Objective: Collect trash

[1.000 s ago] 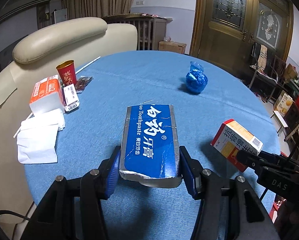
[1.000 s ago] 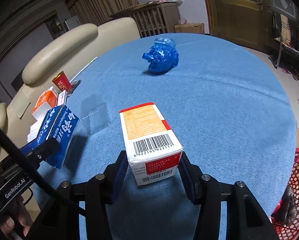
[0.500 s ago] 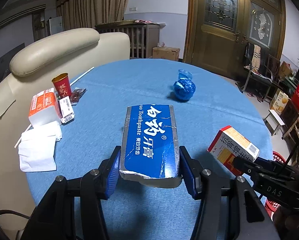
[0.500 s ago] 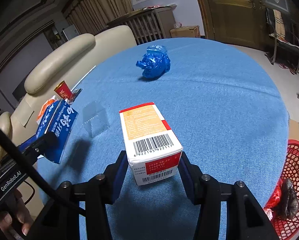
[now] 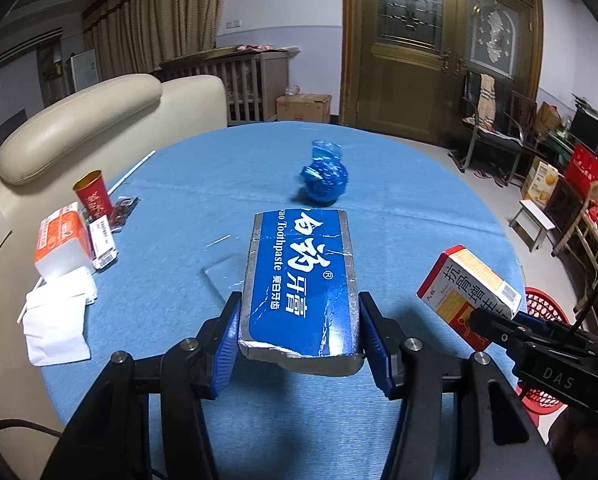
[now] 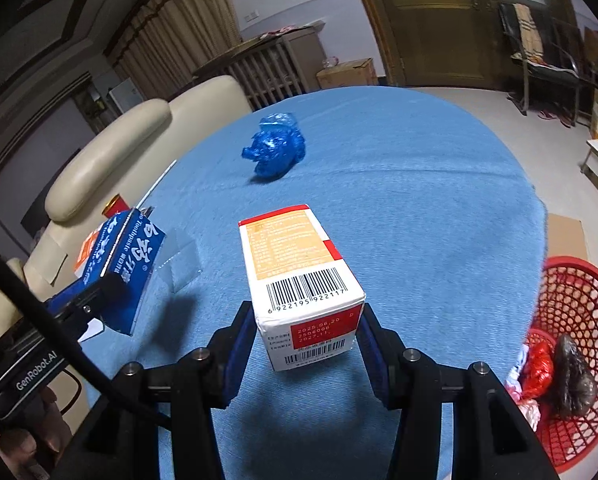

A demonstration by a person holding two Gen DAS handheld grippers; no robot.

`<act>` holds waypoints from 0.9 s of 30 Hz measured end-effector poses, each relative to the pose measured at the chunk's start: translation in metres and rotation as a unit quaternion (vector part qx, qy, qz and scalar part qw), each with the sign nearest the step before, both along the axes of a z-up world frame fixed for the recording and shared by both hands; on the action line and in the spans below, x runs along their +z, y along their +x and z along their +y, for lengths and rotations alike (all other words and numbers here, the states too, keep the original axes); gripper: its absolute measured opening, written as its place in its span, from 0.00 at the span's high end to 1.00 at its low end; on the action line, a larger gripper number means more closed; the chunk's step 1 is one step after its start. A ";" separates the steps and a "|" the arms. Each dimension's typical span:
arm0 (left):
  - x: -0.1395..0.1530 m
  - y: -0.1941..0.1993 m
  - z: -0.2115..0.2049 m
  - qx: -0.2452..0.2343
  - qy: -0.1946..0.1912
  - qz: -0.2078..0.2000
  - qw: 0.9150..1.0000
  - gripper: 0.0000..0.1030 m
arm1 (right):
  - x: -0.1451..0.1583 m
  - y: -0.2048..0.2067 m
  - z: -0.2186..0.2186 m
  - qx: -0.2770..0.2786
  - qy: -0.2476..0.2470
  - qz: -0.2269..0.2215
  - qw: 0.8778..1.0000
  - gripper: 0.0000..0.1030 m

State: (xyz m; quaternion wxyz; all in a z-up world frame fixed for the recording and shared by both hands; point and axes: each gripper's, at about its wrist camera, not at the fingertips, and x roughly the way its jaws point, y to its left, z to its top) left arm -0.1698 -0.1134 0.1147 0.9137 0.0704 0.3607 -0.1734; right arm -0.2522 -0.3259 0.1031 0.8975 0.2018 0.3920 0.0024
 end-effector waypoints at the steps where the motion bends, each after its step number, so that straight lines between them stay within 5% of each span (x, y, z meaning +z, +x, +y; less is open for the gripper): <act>1: 0.000 0.000 -0.003 -0.004 0.001 0.001 1.000 0.45 | 0.000 -0.002 -0.002 -0.003 0.000 -0.001 1.000 0.48; 27: -0.007 -0.004 -0.065 -0.073 0.000 0.043 0.996 0.45 | 0.009 -0.040 -0.069 -0.081 0.013 -0.016 0.996 0.48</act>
